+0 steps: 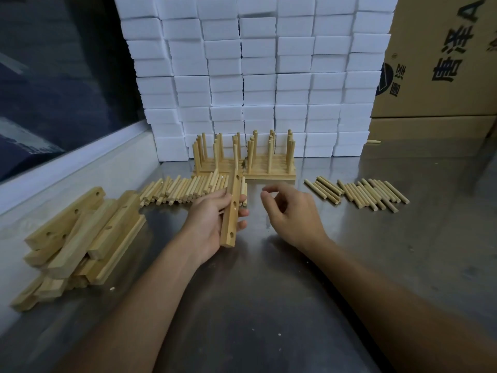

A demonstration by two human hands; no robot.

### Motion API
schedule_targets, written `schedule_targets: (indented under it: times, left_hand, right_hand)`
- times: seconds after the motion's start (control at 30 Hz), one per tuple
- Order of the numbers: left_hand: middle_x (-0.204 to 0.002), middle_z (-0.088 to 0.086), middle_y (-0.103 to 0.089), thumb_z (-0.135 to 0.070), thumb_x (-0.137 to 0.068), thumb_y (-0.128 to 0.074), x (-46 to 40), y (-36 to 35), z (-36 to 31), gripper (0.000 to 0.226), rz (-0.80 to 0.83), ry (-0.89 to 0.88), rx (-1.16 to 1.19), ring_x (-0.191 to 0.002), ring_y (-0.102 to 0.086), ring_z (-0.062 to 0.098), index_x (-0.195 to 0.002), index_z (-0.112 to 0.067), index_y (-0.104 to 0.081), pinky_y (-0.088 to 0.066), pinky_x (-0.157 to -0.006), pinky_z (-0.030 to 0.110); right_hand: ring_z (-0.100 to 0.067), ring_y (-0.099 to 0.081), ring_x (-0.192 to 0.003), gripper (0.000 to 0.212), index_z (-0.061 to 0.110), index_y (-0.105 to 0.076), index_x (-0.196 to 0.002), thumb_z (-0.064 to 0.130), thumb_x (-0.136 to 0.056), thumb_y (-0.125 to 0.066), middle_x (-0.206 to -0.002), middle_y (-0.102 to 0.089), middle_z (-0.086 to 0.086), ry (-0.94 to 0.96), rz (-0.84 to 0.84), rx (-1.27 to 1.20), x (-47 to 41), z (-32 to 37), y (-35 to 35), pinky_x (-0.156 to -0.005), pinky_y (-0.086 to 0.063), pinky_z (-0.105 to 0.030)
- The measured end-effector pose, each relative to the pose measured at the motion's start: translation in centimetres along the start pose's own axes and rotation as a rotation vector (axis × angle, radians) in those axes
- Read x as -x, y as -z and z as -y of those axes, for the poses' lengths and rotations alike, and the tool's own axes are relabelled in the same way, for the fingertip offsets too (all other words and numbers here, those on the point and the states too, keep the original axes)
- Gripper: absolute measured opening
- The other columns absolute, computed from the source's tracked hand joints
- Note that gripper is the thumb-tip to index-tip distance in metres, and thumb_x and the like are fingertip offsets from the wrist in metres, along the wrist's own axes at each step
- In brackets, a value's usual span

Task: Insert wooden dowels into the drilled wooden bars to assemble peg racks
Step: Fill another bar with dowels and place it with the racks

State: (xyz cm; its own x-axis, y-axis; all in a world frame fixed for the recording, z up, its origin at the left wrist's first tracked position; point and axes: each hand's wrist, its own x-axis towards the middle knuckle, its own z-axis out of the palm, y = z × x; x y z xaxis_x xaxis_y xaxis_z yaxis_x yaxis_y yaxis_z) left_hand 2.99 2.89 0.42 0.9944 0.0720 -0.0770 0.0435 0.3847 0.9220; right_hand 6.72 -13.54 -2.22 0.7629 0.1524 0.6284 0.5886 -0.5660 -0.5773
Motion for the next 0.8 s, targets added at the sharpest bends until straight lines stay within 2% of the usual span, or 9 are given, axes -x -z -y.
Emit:
schedule_targets:
  times: [0.2, 0.33, 0.4, 0.47, 0.53, 0.63, 0.8]
  left_hand:
    - [-0.104, 0.011, -0.075, -0.013, -0.108, -0.03, -0.2, -0.1, 0.7, 0.034, 0.066, 0.035, -0.004, -0.065, -0.068, 0.019, -0.127, -0.006, -0.058, -0.052, -0.05, 0.029]
    - [-0.102, 0.013, -0.075, -0.014, -0.106, -0.033, -0.5, 0.0, 0.9, 0.034, 0.077, 0.066, 0.02, -0.058, -0.061, 0.017, -0.13, -0.005, -0.055, -0.044, -0.043, 0.026]
    - [-0.098, 0.012, -0.075, -0.018, -0.104, -0.04, -0.6, 0.1, 0.9, 0.032, 0.064, 0.081, 0.037, -0.054, -0.056, 0.016, -0.128, -0.005, -0.056, -0.039, -0.039, 0.023]
    - [-0.088, 0.011, -0.073, -0.019, -0.102, -0.047, -0.8, 0.1, 0.8, 0.03, 0.033, 0.077, 0.051, -0.051, -0.052, 0.014, -0.125, -0.002, -0.057, -0.037, -0.037, 0.022]
    - [-0.084, 0.011, -0.072, -0.014, -0.103, -0.047, -0.8, 0.2, 0.8, 0.026, 0.008, 0.064, 0.053, -0.052, -0.052, 0.013, -0.122, 0.001, -0.057, -0.039, -0.039, 0.021]
    - [-0.093, 0.014, -0.07, -0.004, -0.102, -0.044, -0.7, 0.4, 0.8, 0.024, 0.01, 0.078, 0.063, -0.058, -0.053, 0.014, -0.12, -0.002, -0.059, -0.042, -0.044, 0.022]
    - [-0.095, 0.014, -0.067, 0.013, -0.094, -0.043, -0.8, 0.5, 0.9, 0.03, 0.022, 0.084, 0.075, -0.062, -0.051, 0.015, -0.115, 0.001, -0.063, -0.044, -0.048, 0.024]
  right_hand:
    - [-0.005, -0.057, -0.058, 0.022, 0.024, -0.064, -0.114, 0.037, -0.099, -0.054, -0.06, -0.056, 0.013, 0.093, 0.054, 0.061, 0.1, 0.1, -0.2, -0.059, -0.054, -0.037]
    - [-0.005, -0.056, -0.057, 0.021, 0.023, -0.064, -0.112, 0.036, -0.1, -0.054, -0.061, -0.055, 0.015, 0.106, 0.063, 0.068, 0.0, 0.0, -0.3, -0.058, -0.053, -0.035]
    - [-0.006, -0.057, -0.059, 0.02, 0.022, -0.065, -0.108, 0.035, -0.1, -0.053, -0.064, -0.058, 0.013, 0.08, 0.06, 0.074, -0.1, -0.1, -0.3, -0.059, -0.053, -0.037]
    - [-0.009, -0.06, -0.064, 0.02, 0.02, -0.067, -0.102, 0.033, -0.1, -0.053, -0.071, -0.063, 0.009, 0.018, 0.031, 0.072, -0.3, -0.4, -0.4, -0.063, -0.054, -0.038]
    - [-0.007, -0.061, -0.067, 0.018, 0.019, -0.069, -0.097, 0.03, -0.099, -0.054, -0.075, -0.065, 0.008, -0.061, -0.031, 0.062, -0.5, -0.8, -0.3, -0.064, -0.054, -0.032]
    - [-0.004, -0.061, -0.072, 0.014, 0.018, -0.07, -0.097, 0.021, -0.097, -0.057, -0.079, -0.066, 0.008, -0.219, -0.102, 0.013, -0.9, -1.6, 0.0, -0.066, -0.05, -0.022]
    - [-0.006, -0.062, -0.082, 0.018, 0.016, -0.07, -0.105, 0.014, -0.095, -0.055, -0.091, -0.067, 0.004, -0.441, -0.148, -0.108, -1.5, -2.9, 0.6, -0.072, -0.052, -0.022]
